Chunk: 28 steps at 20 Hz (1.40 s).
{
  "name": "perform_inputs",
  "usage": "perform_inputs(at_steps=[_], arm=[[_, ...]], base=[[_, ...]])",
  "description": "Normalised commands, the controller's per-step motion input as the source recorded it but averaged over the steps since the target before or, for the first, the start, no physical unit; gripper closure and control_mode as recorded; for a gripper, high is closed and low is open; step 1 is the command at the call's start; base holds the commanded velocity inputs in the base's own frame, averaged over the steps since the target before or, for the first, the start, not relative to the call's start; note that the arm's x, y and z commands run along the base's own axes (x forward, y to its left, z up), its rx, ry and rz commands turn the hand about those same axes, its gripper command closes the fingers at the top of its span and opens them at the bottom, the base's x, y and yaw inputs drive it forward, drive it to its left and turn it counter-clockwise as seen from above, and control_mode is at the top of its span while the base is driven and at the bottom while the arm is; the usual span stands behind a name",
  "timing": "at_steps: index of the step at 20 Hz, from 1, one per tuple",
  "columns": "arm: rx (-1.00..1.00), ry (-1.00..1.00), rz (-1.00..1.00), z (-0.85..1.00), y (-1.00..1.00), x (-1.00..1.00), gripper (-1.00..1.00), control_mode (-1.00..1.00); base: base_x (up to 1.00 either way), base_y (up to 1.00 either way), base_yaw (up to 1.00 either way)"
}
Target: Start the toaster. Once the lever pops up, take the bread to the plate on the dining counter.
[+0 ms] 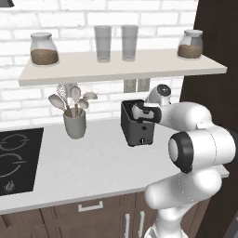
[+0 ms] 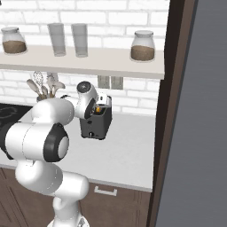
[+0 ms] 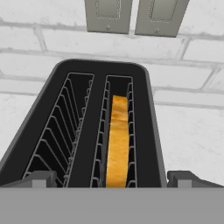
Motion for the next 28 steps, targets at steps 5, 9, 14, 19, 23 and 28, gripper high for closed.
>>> perform_inputs(at_steps=[5,9,14,19,23,28], arm=[[0.00,0.00,0.00,0.00,0.00,0.00,-1.00,-1.00],[0.00,0.00,0.00,0.00,0.00,0.00,-1.00,-1.00],[0.00,0.00,0.00,0.00,0.00,0.00,-1.00,-1.00],[0.00,0.00,0.00,0.00,0.00,0.00,-1.00,-1.00],[0.00,0.00,0.00,0.00,0.00,0.00,-1.00,-1.00],[0.00,0.00,0.00,0.00,0.00,0.00,-1.00,-1.00]], base=[[0.00,0.00,0.00],[0.00,0.00,0.00],[0.00,0.00,0.00],[0.00,0.00,0.00],[0.00,0.00,0.00],[0.00,0.00,0.00]])
